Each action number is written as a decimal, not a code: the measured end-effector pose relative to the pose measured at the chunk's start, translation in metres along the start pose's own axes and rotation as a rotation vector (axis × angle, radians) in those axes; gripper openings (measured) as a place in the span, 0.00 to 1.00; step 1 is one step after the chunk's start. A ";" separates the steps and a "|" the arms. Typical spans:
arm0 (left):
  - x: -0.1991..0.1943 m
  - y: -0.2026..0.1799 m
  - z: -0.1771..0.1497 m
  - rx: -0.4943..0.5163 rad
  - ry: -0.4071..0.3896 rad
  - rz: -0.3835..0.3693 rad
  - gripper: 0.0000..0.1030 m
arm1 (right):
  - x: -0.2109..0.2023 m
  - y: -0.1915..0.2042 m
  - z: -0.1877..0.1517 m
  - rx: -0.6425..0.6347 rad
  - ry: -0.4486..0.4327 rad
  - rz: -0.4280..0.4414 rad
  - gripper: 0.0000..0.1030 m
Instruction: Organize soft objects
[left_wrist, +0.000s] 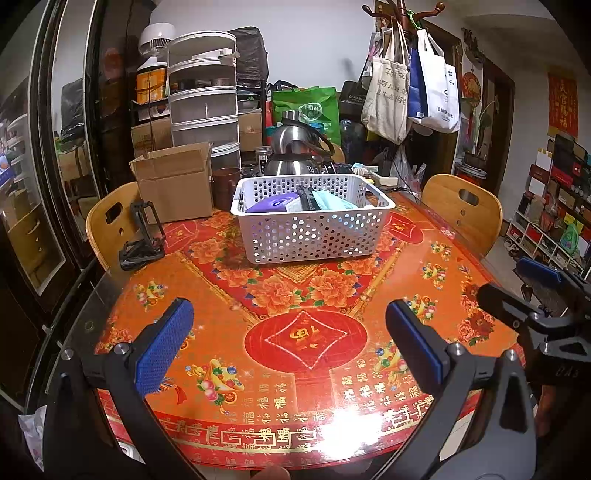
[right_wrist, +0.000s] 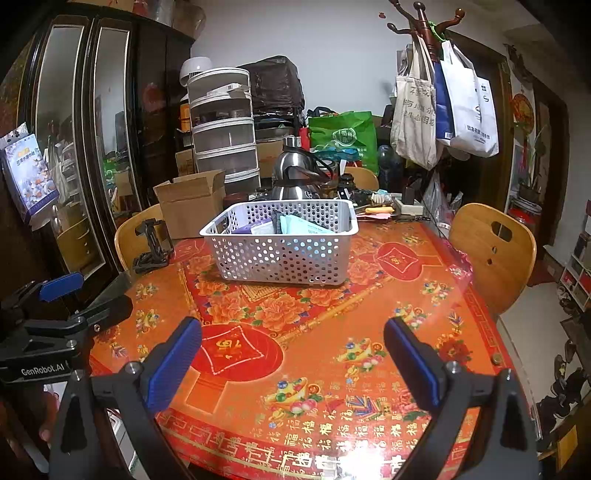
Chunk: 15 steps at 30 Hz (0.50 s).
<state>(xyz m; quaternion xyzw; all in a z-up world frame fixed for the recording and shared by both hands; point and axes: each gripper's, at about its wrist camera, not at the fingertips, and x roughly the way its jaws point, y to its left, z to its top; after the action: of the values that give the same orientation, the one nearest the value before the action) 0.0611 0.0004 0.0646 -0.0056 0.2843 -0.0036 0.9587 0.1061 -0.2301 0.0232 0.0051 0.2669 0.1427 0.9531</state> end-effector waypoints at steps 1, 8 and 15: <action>0.000 0.000 0.000 -0.001 0.000 -0.001 1.00 | 0.000 0.000 0.000 0.000 0.000 -0.002 0.96; 0.000 0.000 0.000 -0.002 -0.001 0.000 1.00 | 0.000 0.000 0.000 -0.001 0.001 -0.002 0.96; 0.000 0.001 -0.001 -0.004 0.001 -0.002 1.00 | 0.000 0.000 -0.001 -0.003 0.003 -0.002 0.96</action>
<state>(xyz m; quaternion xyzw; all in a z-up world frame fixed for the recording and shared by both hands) 0.0607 0.0009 0.0642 -0.0079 0.2848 -0.0038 0.9586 0.1060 -0.2300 0.0225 0.0032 0.2681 0.1422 0.9528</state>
